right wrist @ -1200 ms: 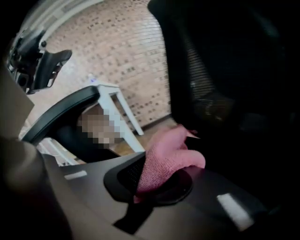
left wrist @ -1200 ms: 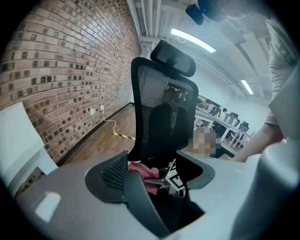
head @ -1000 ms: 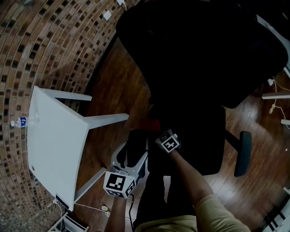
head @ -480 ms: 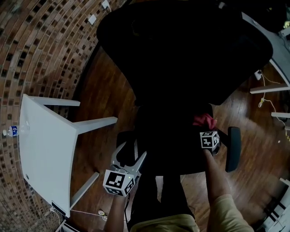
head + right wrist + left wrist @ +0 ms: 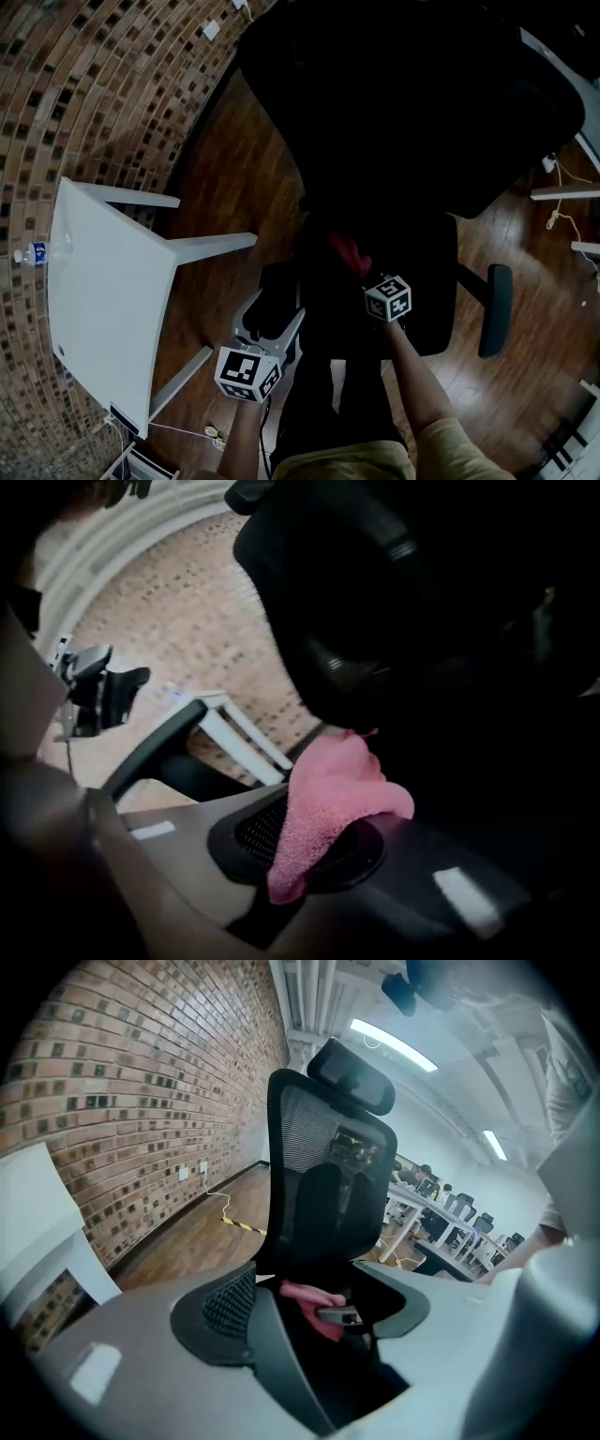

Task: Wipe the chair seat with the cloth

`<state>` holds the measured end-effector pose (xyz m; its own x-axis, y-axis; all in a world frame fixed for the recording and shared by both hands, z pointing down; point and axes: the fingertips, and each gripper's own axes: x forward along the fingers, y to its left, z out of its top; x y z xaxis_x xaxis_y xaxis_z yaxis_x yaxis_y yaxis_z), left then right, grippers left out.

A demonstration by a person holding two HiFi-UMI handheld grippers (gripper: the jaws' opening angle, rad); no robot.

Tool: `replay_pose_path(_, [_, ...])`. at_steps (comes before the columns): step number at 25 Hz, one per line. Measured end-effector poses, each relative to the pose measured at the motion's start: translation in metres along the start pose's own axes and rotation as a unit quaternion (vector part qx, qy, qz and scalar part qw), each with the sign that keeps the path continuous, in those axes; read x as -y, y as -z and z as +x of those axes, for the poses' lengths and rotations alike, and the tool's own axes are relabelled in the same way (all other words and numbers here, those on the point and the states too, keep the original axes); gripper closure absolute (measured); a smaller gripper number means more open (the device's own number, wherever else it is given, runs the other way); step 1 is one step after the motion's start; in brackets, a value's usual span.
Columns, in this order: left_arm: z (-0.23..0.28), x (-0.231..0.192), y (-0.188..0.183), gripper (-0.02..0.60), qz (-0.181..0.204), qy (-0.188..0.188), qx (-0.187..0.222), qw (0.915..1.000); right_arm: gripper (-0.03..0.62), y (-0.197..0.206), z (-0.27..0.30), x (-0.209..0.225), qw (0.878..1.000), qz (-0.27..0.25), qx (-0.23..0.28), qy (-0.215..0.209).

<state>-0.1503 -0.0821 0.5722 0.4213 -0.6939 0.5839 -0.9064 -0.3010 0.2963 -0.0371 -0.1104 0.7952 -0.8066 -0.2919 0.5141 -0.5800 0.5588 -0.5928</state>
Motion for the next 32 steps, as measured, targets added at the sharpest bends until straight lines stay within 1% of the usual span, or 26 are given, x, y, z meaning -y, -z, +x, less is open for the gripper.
replay_pose_path(1, [-0.002, -0.002, 0.000, 0.270, 0.001, -0.003, 0.001, 1.0000, 0.574, 0.002, 0.020, -0.024, 0.999, 0.006, -0.011, -0.042])
replay_pose_path(2, [-0.004, -0.004, 0.001, 0.272, 0.001, -0.005, 0.000, 1.0000, 0.574, 0.007, 0.036, -0.040, 0.997, 0.013, -0.028, -0.067])
replay_pose_path(3, [-0.006, -0.005, 0.003, 0.272, 0.001, -0.006, 0.000, 1.0000, 0.574, 0.014, 0.049, -0.046, 0.996, 0.018, -0.050, -0.071])
replay_pose_path(4, [-0.007, -0.005, 0.003, 0.270, 0.000, -0.007, -0.001, 1.0000, 0.574, 0.020, 0.058, -0.042, 0.996, 0.021, -0.072, -0.056])
replay_pose_path(5, [-0.007, -0.005, 0.004, 0.270, -0.001, -0.008, -0.002, 1.0000, 0.574, 0.024, 0.060, -0.031, 0.995, 0.026, -0.088, -0.028])
replay_pose_path(7, [-0.010, -0.003, 0.003, 0.270, -0.002, -0.007, -0.003, 1.0000, 0.574, 0.024, 0.048, 0.005, 0.994, 0.046, -0.094, 0.039])
replay_pose_path(9, [-0.012, 0.001, 0.002, 0.270, -0.001, -0.004, -0.004, 1.0000, 0.574, 0.028, 0.015, 0.049, 0.985, 0.067, -0.106, 0.115])
replay_pose_path(11, [-0.009, 0.005, 0.004, 0.270, 0.000, 0.000, -0.006, 1.0000, 0.574, 0.037, -0.034, 0.099, 0.969, 0.061, -0.127, 0.203])
replay_pose_path(12, [-0.006, 0.008, 0.005, 0.270, 0.001, 0.003, -0.007, 1.0000, 0.574, 0.042, -0.063, 0.125, 0.957, 0.052, -0.135, 0.250])
replay_pose_path(14, [-0.001, 0.016, 0.004, 0.270, 0.001, 0.010, -0.004, 0.9999, 0.574, 0.047, -0.126, 0.169, 0.926, 0.036, -0.152, 0.343])
replay_pose_path(16, [0.003, 0.024, 0.001, 0.270, 0.002, 0.018, 0.000, 0.9998, 0.574, 0.049, -0.186, 0.200, 0.889, 0.025, -0.169, 0.425])
replay_pose_path(17, [0.004, 0.028, 0.001, 0.270, 0.003, 0.022, 0.001, 0.9998, 0.574, 0.050, -0.208, 0.210, 0.874, 0.022, -0.176, 0.453])
replay_pose_path(18, [0.005, 0.031, 0.001, 0.270, 0.005, 0.025, 0.002, 0.9997, 0.574, 0.052, -0.224, 0.217, 0.863, 0.022, -0.178, 0.472])
replay_pose_path(19, [0.005, 0.033, 0.001, 0.270, 0.007, 0.026, 0.003, 0.9996, 0.574, 0.053, -0.234, 0.219, 0.858, 0.028, -0.172, 0.483])
replay_pose_path(20, [0.004, 0.035, 0.001, 0.270, 0.010, 0.026, 0.004, 0.9996, 0.574, 0.052, -0.236, 0.217, 0.862, 0.044, -0.153, 0.482])
replay_pose_path(21, [0.004, 0.035, 0.000, 0.270, 0.013, 0.024, 0.005, 0.9996, 0.574, 0.047, -0.227, 0.208, 0.876, 0.069, -0.119, 0.462])
replay_pose_path(22, [0.002, 0.033, -0.001, 0.269, 0.017, 0.018, 0.005, 0.9997, 0.574, 0.040, -0.206, 0.193, 0.899, 0.095, -0.080, 0.421])
replay_pose_path(23, [0.000, 0.030, -0.002, 0.267, 0.019, 0.011, 0.007, 0.9997, 0.574, 0.034, -0.176, 0.171, 0.924, 0.112, -0.054, 0.361])
replay_pose_path(24, [-0.002, 0.027, -0.004, 0.267, 0.018, 0.004, 0.009, 0.9998, 0.574, 0.030, -0.141, 0.140, 0.949, 0.117, -0.049, 0.289])
replay_pose_path(25, [-0.006, 0.025, -0.005, 0.267, 0.016, -0.001, 0.012, 0.9998, 0.574, 0.027, -0.103, 0.099, 0.970, 0.113, -0.057, 0.209])
replay_pose_path(26, [-0.010, 0.023, -0.008, 0.267, 0.015, -0.005, 0.014, 0.9998, 0.574, 0.024, -0.066, 0.054, 0.984, 0.104, -0.066, 0.126])
replay_pose_path(27, [-0.014, 0.022, -0.010, 0.267, 0.016, -0.009, 0.016, 0.9997, 0.574, 0.022, -0.033, 0.009, 0.992, 0.094, -0.072, 0.049])
replay_pose_path(28, [-0.018, 0.022, -0.013, 0.267, 0.018, -0.012, 0.017, 0.9996, 0.574, 0.021, -0.006, -0.030, 0.994, 0.084, -0.074, -0.013])
replay_pose_path(29, [-0.022, 0.021, -0.015, 0.267, 0.020, -0.015, 0.020, 0.9995, 0.574, 0.020, 0.017, -0.061, 0.993, 0.078, -0.076, -0.054])
replay_pose_path(30, [-0.026, 0.020, -0.018, 0.267, 0.021, -0.017, 0.022, 0.9994, 0.574, 0.021, 0.035, -0.081, 0.991, 0.074, -0.081, -0.072])
replay_pose_path(32, [-0.032, 0.017, -0.023, 0.267, 0.017, -0.024, 0.025, 0.9992, 0.574, 0.029, 0.064, -0.089, 0.991, 0.073, -0.098, -0.056])
